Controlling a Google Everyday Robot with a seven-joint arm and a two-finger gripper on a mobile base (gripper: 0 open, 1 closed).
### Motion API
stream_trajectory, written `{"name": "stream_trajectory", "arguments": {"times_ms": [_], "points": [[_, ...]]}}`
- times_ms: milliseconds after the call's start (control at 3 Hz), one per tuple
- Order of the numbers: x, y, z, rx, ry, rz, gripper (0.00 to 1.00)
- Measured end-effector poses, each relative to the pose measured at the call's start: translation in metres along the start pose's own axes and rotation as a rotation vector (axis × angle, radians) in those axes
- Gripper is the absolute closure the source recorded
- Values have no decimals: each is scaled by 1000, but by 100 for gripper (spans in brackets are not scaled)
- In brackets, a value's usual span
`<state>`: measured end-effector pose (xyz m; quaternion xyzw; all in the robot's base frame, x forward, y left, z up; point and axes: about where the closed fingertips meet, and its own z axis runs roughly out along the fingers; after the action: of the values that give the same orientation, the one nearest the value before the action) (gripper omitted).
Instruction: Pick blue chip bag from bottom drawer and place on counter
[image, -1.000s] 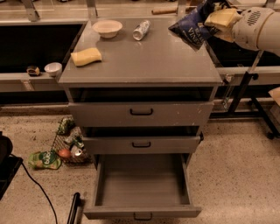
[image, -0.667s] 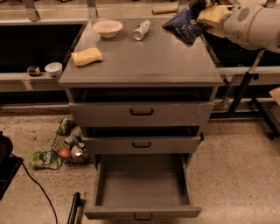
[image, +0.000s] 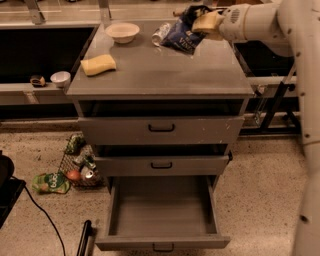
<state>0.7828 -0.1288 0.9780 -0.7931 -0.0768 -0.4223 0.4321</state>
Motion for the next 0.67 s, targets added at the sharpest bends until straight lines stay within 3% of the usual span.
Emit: {"name": "stream_trajectory", "arguments": {"times_ms": [333,667], "points": [[8,-2,30,-17,-53,-54,82],[11,-1,45,-27,-77,-66,58]]}}
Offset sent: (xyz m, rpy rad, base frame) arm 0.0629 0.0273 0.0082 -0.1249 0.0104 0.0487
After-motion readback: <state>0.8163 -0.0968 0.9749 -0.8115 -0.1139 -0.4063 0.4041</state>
